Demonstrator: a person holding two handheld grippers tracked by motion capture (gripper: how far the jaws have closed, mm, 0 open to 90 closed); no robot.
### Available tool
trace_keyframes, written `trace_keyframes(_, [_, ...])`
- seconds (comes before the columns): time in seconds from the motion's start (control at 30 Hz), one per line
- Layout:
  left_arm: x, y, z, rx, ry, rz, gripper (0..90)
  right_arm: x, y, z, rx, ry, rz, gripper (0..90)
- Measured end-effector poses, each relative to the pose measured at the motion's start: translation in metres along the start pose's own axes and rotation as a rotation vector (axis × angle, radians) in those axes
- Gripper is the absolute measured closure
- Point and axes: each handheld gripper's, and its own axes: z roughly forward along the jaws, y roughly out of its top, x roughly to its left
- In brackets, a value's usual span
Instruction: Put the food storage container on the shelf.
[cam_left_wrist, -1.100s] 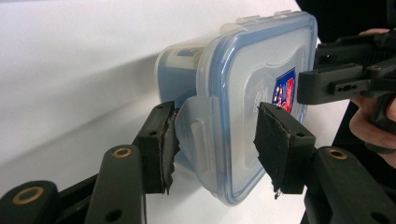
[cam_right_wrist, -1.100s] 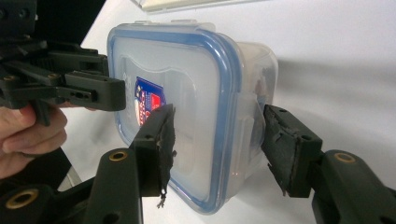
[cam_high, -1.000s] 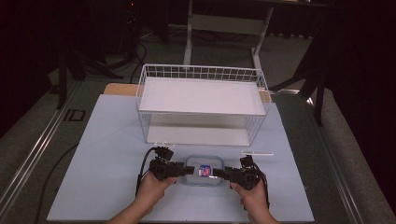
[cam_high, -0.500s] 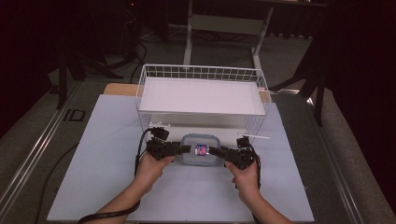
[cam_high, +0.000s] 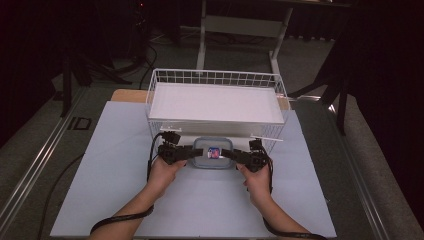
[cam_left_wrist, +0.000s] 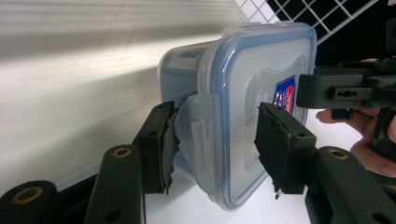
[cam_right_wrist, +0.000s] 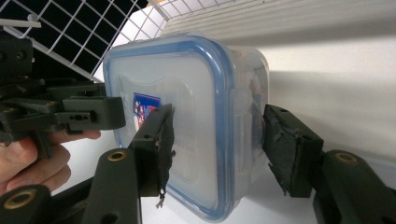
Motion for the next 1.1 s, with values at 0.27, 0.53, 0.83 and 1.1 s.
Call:
trace_keyframes(0.27, [0.012, 0.0, 0.008, -0.023, 0.001, -0.007, 49.5, -0.007, 0.004, 0.012, 0.005, -0.005, 0.017, 44.8])
trace_keyframes(0.53, [0.013, 0.002, 0.011, -0.047, 0.007, -0.015, 49.4, -0.013, 0.008, 0.017, -0.008, -0.004, 0.022, 44.7])
trace_keyframes(0.83, [0.017, 0.003, 0.012, -0.064, -0.012, -0.039, 48.8, -0.015, 0.012, 0.019, -0.025, 0.0, 0.028, 44.3])
trace_keyframes(1.1, [0.015, 0.01, 0.014, -0.102, 0.068, 0.089, 48.1, -0.018, 0.012, 0.022, -0.045, -0.003, 0.045, 42.6])
